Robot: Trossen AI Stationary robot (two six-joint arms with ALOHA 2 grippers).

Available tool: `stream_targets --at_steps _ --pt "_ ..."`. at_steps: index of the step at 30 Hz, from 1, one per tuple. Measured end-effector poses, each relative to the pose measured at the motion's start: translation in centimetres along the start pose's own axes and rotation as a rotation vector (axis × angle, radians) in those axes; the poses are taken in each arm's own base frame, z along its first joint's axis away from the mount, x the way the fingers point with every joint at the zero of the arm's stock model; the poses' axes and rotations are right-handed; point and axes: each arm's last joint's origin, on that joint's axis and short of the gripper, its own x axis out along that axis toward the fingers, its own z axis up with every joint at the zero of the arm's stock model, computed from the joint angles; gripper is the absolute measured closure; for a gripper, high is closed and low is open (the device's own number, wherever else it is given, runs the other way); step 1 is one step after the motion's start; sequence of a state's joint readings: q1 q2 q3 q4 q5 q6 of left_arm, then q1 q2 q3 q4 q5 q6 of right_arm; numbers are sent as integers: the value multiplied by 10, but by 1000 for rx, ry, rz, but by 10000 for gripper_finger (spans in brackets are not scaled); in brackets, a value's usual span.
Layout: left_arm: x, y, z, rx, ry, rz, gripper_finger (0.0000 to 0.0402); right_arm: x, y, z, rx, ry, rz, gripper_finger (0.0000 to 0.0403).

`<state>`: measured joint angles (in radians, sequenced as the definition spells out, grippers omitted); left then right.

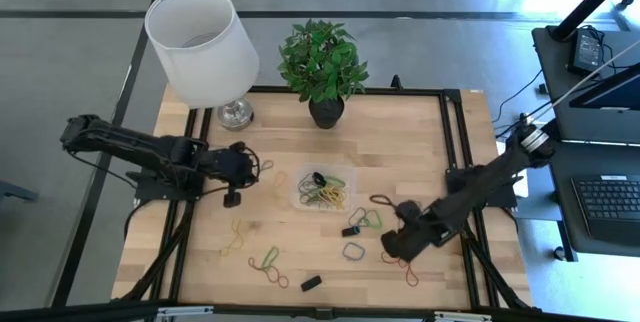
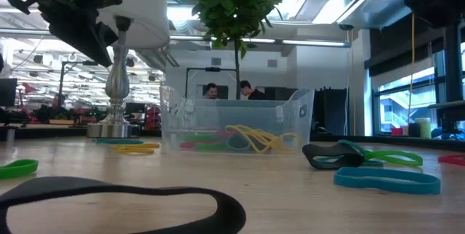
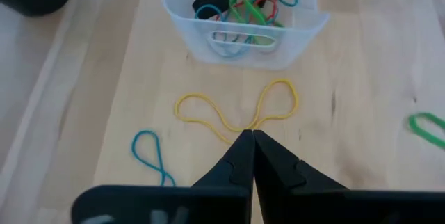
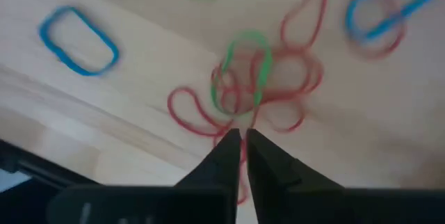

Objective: Pick and place rubber bands into bin
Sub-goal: Put the red rubber band into the transparent container

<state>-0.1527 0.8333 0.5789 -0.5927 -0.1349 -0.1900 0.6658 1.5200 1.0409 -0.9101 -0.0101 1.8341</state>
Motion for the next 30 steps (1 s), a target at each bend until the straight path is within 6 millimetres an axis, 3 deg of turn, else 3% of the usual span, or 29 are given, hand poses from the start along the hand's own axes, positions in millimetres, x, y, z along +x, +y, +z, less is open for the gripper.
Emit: stream_targets --at_steps 10,19,23,28,30 --pt "0 -1 0 76 12 -55 400 49 9 -35 52 60 -74 310" --pt "0 -1 -1 92 16 -57 400 84 10 -42 41 46 -163 299" --pt "0 -1 -1 87 16 -56 399 92 9 -43 41 71 -204 316" --pt "0 -1 -1 87 20 -78 400 91 8 -45 32 78 -204 388" --pt "0 -1 -1 86 21 -79 398 89 9 -46 35 80 -195 393"
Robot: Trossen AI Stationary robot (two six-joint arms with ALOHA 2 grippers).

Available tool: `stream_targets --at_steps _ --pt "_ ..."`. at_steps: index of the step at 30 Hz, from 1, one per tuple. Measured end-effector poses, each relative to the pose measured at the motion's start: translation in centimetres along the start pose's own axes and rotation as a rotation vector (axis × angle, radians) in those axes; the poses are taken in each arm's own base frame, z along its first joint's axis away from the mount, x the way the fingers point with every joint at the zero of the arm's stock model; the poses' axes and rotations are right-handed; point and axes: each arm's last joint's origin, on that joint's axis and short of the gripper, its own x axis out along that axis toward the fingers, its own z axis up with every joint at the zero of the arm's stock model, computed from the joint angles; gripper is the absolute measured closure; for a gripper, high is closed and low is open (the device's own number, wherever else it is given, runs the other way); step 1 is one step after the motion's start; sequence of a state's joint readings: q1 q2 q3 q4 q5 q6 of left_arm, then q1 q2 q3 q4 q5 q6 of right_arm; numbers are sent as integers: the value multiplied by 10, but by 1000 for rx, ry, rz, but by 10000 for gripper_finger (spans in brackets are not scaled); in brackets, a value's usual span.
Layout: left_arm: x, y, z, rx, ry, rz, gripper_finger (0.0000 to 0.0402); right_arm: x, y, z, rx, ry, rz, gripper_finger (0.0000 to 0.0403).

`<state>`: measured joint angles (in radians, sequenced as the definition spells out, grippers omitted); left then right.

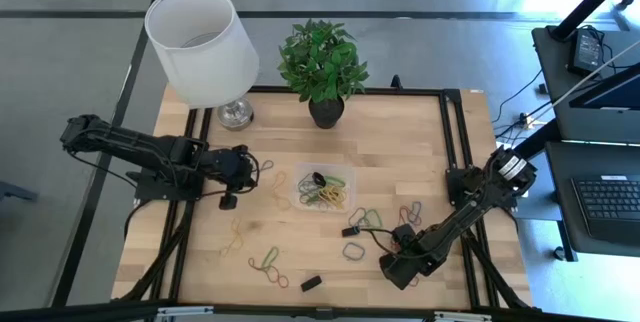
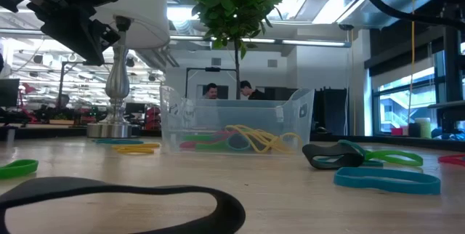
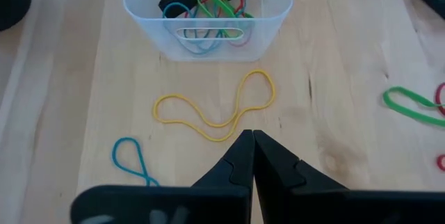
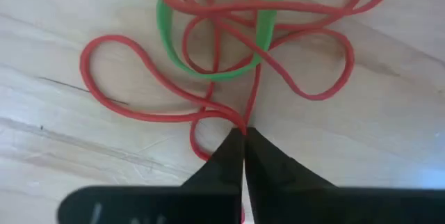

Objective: Pick and place rubber bands into bin
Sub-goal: Put the red rubber band into the transparent container

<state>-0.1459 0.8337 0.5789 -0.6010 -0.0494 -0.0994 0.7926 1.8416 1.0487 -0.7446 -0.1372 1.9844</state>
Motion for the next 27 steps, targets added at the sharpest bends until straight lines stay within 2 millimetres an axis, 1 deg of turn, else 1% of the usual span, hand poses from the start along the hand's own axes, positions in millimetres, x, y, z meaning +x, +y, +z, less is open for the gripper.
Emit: stream_targets --at_steps 4,7,12,16,20,27 --pt "0 0 0 0 1 0 400 -13 2 -3 0 -28 3 399" --pt "0 0 0 1 1 0 400 -37 6 -8 -2 -33 12 399" --pt "0 0 0 17 0 1 399 -69 11 -14 1 -76 -29 401" --pt "0 0 0 32 -1 1 400 -95 13 -16 1 -176 -23 401" --pt "0 0 0 34 -4 0 399 -113 12 -12 5 -274 -39 401" --pt "0 0 1 25 -9 1 398 -132 4 8 -34 -419 -176 401"
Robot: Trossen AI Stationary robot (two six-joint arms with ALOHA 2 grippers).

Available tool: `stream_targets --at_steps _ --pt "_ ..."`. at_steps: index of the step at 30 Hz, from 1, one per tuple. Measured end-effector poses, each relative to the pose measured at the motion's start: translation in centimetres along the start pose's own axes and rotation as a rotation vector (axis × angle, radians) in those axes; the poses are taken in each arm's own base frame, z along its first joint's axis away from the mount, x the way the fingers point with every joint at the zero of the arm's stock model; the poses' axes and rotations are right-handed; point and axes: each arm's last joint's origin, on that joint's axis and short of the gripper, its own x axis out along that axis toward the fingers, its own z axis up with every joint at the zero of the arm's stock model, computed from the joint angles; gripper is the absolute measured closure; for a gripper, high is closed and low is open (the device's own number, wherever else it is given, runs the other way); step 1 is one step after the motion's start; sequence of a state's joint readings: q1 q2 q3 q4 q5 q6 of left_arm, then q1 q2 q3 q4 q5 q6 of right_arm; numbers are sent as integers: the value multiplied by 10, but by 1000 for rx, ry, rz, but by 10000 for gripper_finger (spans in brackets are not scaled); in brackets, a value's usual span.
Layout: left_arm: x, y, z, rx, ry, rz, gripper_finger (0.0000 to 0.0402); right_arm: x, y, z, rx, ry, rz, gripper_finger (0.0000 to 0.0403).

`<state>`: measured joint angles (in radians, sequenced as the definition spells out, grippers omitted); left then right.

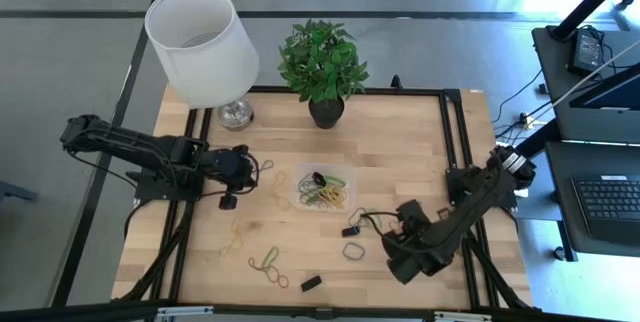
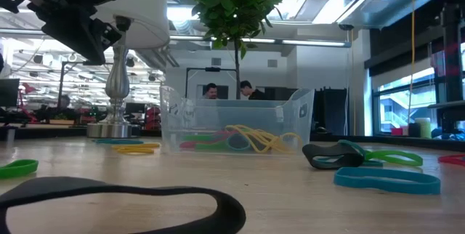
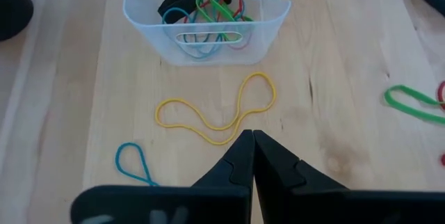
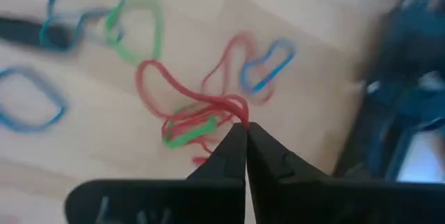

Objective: Pick and place rubber bands into bin
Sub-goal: Put the red rubber band into the transparent container

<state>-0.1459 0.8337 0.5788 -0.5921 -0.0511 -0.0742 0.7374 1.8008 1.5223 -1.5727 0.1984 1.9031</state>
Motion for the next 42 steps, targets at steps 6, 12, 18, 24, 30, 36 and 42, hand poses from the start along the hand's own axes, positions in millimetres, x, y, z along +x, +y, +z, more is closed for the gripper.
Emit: stream_targets --at_steps 6,12,18,24,30,36,42 --pt "0 0 1 -53 -14 -1 400 -3 -7 30 -33 -170 63 401" --pt "0 0 2 -55 -22 6 400 -12 -21 60 -50 -205 98 401" --pt "0 1 6 -45 -71 56 398 -16 -30 76 -101 -104 108 400" --pt "0 1 10 -18 -110 55 399 -16 -31 79 -99 -85 106 400" --pt "-1 2 10 -19 -112 81 400 -16 -31 79 -95 -87 106 400" --pt "-1 2 10 -18 -112 79 399 -16 -31 79 -92 -87 108 399" --pt "-1 2 10 -18 -112 77 399 -16 -29 81 -83 -101 123 395"
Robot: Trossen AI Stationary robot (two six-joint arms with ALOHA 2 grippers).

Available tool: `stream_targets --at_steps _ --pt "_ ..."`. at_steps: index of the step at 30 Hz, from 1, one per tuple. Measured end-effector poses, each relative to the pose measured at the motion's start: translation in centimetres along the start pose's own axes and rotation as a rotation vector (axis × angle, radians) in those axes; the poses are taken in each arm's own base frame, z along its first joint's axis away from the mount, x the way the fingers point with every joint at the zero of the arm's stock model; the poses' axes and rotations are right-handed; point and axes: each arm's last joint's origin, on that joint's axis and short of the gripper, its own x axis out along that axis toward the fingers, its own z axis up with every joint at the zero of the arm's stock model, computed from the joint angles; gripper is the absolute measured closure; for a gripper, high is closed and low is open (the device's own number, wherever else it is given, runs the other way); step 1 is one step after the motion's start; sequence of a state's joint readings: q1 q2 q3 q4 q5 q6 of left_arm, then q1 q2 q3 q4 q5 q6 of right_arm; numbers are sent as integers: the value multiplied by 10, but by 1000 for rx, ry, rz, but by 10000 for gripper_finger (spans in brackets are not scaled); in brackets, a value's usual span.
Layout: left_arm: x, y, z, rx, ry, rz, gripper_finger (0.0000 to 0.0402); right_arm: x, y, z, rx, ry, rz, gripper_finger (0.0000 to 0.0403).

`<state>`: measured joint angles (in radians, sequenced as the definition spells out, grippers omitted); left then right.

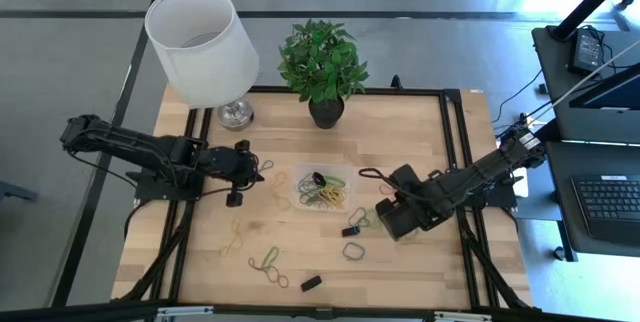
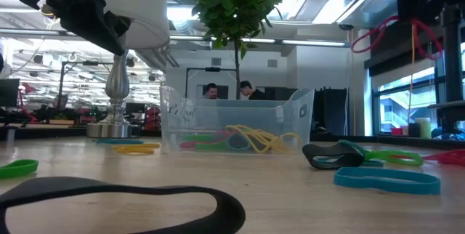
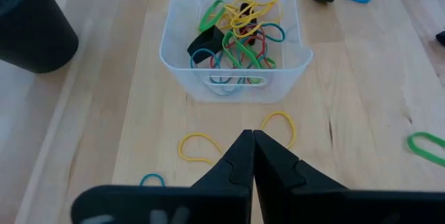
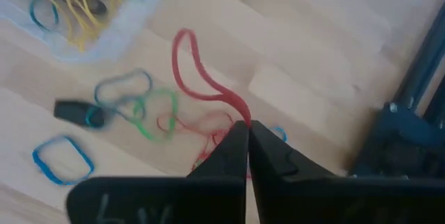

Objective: Pick and place rubber bands into bin
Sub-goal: Put the red rubber band into the transparent container

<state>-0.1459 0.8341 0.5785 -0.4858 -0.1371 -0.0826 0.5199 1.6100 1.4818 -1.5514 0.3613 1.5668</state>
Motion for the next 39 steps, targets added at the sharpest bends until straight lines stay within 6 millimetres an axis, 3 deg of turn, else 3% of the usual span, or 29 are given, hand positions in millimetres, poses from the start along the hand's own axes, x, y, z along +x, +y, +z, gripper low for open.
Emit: stream_targets --at_steps 6,14,19,24,29,35,39 --pt "0 0 0 0 0 0 400 4 15 17 -11 -111 129 400" --pt "0 0 0 -1 0 0 400 17 45 71 -114 -242 363 401" --pt "0 0 -1 -49 6 0 398 38 63 105 -173 -303 436 402" --pt "0 0 -1 -94 13 1 400 69 81 127 -243 -237 452 402" --pt "0 0 -1 -95 12 1 399 97 99 134 -323 -126 394 403" --pt "0 0 -1 -90 12 1 399 128 106 123 -373 58 263 403" --pt "0 0 -1 -79 11 1 399 138 110 121 -373 85 247 398"
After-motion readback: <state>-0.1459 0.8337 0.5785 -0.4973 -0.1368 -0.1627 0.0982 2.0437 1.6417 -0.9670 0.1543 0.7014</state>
